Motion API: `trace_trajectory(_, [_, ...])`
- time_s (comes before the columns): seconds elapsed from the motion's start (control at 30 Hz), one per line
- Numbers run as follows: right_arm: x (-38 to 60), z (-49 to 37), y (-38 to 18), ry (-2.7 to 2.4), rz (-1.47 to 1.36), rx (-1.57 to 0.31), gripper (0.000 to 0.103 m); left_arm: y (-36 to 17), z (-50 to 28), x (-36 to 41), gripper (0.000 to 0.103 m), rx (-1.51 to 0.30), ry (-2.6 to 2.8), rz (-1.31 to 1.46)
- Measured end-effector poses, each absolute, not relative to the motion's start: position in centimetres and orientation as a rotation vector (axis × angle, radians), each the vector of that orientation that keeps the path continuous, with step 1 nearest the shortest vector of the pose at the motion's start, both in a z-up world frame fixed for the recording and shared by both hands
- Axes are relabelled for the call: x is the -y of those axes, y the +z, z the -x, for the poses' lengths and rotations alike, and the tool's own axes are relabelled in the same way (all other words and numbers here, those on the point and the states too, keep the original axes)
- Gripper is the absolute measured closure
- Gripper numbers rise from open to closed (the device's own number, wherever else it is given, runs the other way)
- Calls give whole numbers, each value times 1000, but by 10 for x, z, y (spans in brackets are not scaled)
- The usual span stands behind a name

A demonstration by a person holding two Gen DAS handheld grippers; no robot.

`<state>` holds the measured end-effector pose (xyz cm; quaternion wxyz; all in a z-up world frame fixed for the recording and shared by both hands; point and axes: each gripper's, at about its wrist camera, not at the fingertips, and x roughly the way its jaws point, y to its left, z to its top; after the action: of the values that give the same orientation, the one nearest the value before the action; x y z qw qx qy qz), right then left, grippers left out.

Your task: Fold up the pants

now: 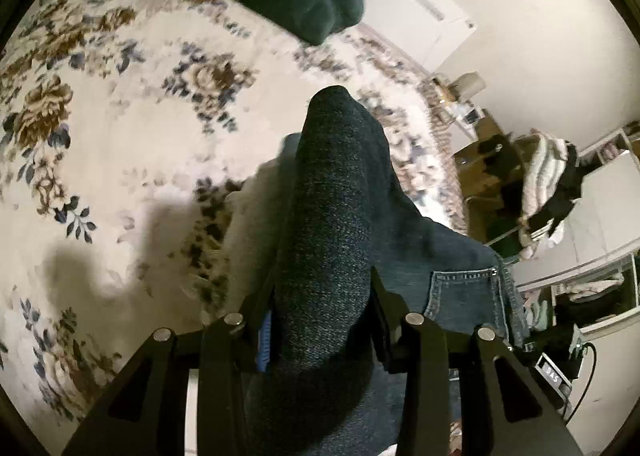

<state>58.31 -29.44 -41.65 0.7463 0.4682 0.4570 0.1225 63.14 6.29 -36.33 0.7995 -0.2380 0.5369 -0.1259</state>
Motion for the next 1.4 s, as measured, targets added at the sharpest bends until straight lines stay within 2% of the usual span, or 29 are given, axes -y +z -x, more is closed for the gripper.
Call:
trace_trajectory(0.07, [292, -594, -436, 247, -1017, -1033, 63, -381, -638, -66, 65, -1182, -261, 506])
trace_trajectory(0.13, [292, -599, -447, 246, -1019, -1062, 58, -388, -639, -69, 62, -1201, -265, 504])
trace_trajectory(0.17, [294, -599, -449, 242, -1022, -1085, 52, -387, -638, -71, 61, -1210, -277, 514])
trace_trajectory(0.27, [307, -587, -442, 217, -1043, -1099, 49, -374, -630, -79, 59, -1202, -295, 520])
trace_trajectory(0.3, [314, -581, -439, 206, -1058, -1095, 49, -369, -627, -80, 54, -1189, -292, 515])
trace_trajectory(0.43, [327, -565, -435, 141, -1052, -1092, 49, -362, -626, -84, 47, -1139, -260, 460])
trace_trajectory(0.47, [327, -559, -434, 120, -1040, -1099, 49, -365, -628, -83, 42, -1138, -243, 440])
trace_trajectory(0.63, [320, -558, -440, 35, -971, -1124, 50, -396, -644, -83, 31, -1169, -201, 401])
trace_trajectory(0.7, [322, -558, -447, 20, -938, -1136, 50, -407, -647, -85, 22, -1179, -197, 398])
trace_trajectory(0.83, [322, -560, -459, 7, -907, -1162, 50, -414, -647, -85, 20, -1186, -204, 397])
trace_trajectory(0.93, [320, -561, -453, -12, -865, -1184, 49, -400, -643, -78, 20, -1187, -180, 351])
trace_trajectory(1.17, [290, -555, -395, -117, -562, -1231, 36, -347, -613, -42, 20, -1150, -157, 190])
trace_trajectory(1.2, [283, -551, -382, -141, -487, -1215, 28, -342, -610, -38, 20, -1144, -159, 172])
trace_trajectory(1.23, [278, -547, -372, -160, -432, -1202, 24, -336, -604, -32, 20, -1136, -156, 146])
trace_trajectory(1.3, [267, -541, -352, -193, -330, -1187, 12, -324, -594, -21, 18, -1124, -140, 83])
trace_trajectory(1.4, [258, -530, -327, -231, -232, -1168, 1, -309, -582, -12, 7, -1106, -132, 42])
